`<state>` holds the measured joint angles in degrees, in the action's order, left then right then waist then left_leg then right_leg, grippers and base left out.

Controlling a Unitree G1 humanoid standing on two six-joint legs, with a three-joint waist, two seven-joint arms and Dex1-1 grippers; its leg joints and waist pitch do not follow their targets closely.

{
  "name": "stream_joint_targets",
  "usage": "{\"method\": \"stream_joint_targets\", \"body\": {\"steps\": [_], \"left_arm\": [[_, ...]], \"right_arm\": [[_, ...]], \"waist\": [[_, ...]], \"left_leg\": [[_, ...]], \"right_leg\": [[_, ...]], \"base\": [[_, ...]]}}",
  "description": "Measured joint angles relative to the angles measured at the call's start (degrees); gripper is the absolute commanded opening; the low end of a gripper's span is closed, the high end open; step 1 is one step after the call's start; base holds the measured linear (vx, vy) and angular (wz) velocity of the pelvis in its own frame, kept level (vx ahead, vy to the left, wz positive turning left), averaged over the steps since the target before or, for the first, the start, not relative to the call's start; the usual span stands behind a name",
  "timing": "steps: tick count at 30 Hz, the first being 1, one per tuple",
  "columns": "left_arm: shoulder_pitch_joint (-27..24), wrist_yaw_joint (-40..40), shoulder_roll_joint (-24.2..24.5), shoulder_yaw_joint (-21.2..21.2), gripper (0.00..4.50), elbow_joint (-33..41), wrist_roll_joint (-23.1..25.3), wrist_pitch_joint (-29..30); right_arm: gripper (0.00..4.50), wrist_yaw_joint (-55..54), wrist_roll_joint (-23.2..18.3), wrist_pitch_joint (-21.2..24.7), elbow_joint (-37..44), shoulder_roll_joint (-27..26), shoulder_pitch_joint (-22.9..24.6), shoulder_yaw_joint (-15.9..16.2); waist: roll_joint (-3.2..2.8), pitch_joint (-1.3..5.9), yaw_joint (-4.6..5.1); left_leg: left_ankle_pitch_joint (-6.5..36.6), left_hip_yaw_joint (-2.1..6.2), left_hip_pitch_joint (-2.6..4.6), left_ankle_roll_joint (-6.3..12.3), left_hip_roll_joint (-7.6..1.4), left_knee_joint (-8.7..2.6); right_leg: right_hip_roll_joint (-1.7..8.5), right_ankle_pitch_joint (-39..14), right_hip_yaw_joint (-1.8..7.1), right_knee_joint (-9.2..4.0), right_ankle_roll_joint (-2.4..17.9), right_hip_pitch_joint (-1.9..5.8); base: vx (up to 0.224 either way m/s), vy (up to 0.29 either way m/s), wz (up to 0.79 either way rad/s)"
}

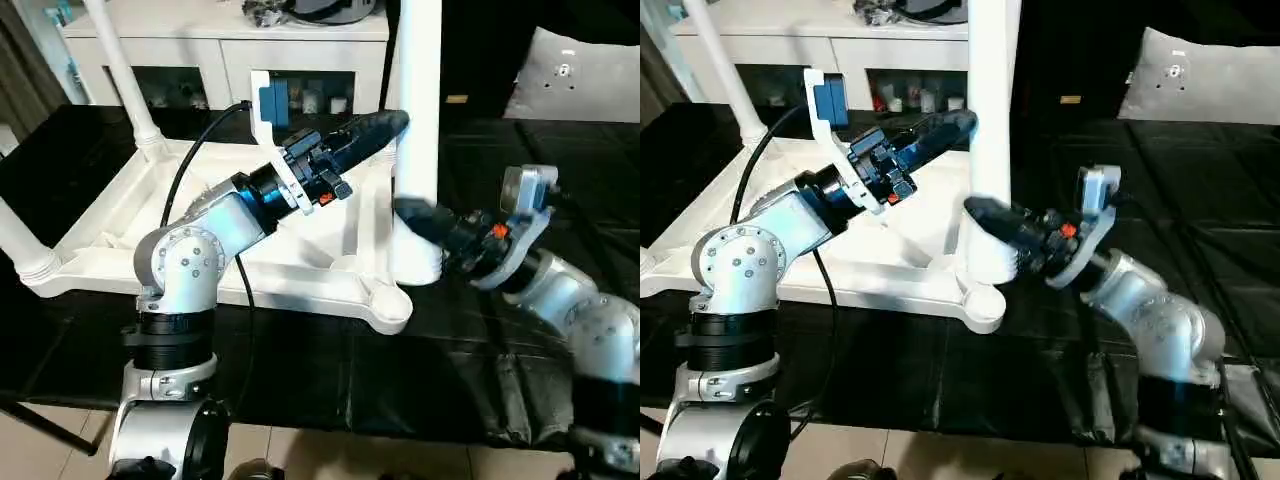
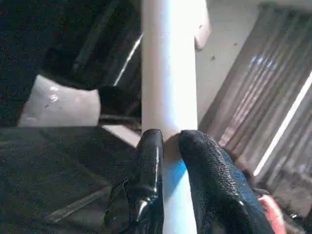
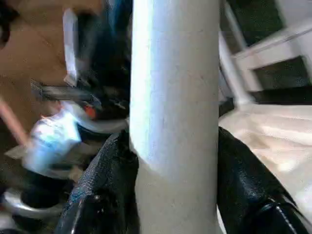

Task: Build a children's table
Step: Pick table leg

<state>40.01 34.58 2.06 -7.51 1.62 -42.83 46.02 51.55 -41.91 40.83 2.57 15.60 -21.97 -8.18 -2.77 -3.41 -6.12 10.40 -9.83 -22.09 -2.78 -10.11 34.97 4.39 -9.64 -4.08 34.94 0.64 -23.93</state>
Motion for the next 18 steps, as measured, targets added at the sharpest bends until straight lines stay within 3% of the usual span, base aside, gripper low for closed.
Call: {"method": "stream_joint_targets", "body": {"steps": [6,8,13,15,18], "left_arm": [[-0.19,-0.4,-0.02,0.42,1.25,-0.02,0.19,-0.23],[-0.35,-0.44,0.79,1.09,1.25,-0.02,1.96,-1.65],[-1.47,-0.34,4.72,7.68,1.69,-0.39,11.9,-9.94],[-2.43,0.03,4.65,8.75,1.67,-0.71,13.05,-11.14],[-3.59,0.62,5.51,10.68,2.1,-1.0,16.24,-15.76]], "right_arm": [[1.91,-1.15,1.88,-1.56,0.63,-1.72,1.24,1.83],[1.91,-1.88,4.46,-3.73,0.64,-1.26,1.42,2.93],[1.9,-9.07,14.96,-14.99,-3.18,-3.68,1.41,5.85],[1.9,-10.17,17.44,-17.91,-4.23,-3.92,1.41,6.69],[1.9,-11.9,20.82,-22.68,-5.82,-4.01,1.4,7.86]], "waist": [[0.0,0.0,0.03],[0.0,0.0,0.03],[-0.02,0.01,0.89],[-0.03,0.01,1.04],[-0.02,0.0,1.12]], "left_leg": [[0.01,0.01,-0.05,0.01,0.02,-0.01],[0.01,0.01,-0.06,0.01,0.02,-0.01],[0.0,0.03,-0.02,-0.01,0.02,-0.05],[0.0,0.03,-0.06,-0.01,0.04,-0.06],[0.01,0.03,-0.09,0.0,0.04,-0.1]], "right_leg": [[0.0,0.0,0.01,-0.08,-0.01,0.01],[0.0,0.0,0.01,-0.08,-0.01,0.01],[0.0,0.0,0.01,-0.09,-0.04,0.0],[0.0,-0.01,0.02,-0.15,-0.05,0.0],[0.0,0.0,0.02,-0.17,-0.05,-0.01]], "base": [[0.0,0.0,0.0],[0.0,0.0,0.0],[0.0,0.0,0.0],[0.0,0.0,0.0],[0.0,0.0,0.0]]}}
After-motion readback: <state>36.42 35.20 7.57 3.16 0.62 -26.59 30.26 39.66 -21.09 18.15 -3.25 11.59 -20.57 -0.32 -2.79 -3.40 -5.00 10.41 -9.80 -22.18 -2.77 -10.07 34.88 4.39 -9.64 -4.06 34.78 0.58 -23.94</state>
